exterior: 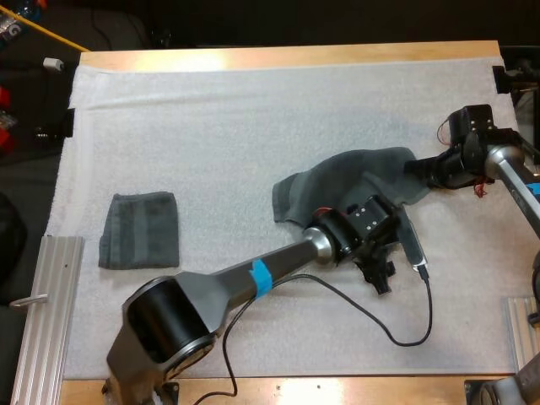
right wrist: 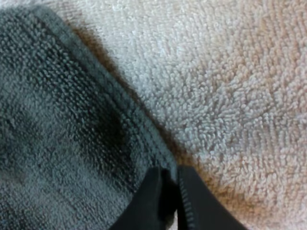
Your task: Pick towel from pile, fold and stack
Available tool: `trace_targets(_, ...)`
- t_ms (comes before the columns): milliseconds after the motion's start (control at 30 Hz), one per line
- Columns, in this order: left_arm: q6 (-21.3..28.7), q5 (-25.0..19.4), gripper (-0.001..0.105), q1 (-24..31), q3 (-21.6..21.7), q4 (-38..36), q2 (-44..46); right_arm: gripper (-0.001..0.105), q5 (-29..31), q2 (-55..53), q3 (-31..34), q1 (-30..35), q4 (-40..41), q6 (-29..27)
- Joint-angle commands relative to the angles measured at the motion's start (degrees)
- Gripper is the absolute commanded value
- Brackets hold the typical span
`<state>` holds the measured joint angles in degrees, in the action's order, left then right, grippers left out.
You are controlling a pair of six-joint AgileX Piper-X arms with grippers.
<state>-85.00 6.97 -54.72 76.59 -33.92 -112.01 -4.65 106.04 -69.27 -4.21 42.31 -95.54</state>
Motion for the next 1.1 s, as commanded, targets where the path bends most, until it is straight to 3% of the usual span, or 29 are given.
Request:
trace_targets(0, 0.2, -1.6, 0.062, -0.4, 1.0, -1.2, -0.4, 0.000, -0.3, -0.9, 0.1, 0.0, 0.4, -0.7)
trace_targets(167, 0.1, -2.2, 0.061, -0.4, 3.1, -2.1, -2.3, 0.000, -0.3, -0.9, 0.1, 0.0, 0.5, -0.7)
trace_targets(333, 0.1, -2.5, 0.050, -0.4, 5.1, -4.4, -3.9, 0.000, -0.3, -0.9, 0.1, 0.0, 0.6, -0.7)
trace_targets(600, 0.1, -3.0, 0.051, -0.9, 9.0, -10.4, -6.5, 0.000, -0.3, -0.9, 0.1, 0.0, 1.4, -0.7)
trace_targets(767, 0.1, -4.6, 0.049, -1.4, 9.1, -11.6, -7.7, 0.000, -0.3, -0.9, 0.1, 0.0, 1.7, -0.7)
trace_targets(833, 0.1, -4.8, 0.042, -1.6, 9.3, -11.7, -7.7, 0.000, -0.3, -0.9, 0.1, 0.0, 1.7, -0.7)
trace_targets(1067, 0.4, -5.5, 0.000, -2.1, 12.2, -16.3, -7.6, 0.000, -0.3, -0.9, 0.1, 0.0, 1.8, -0.7)
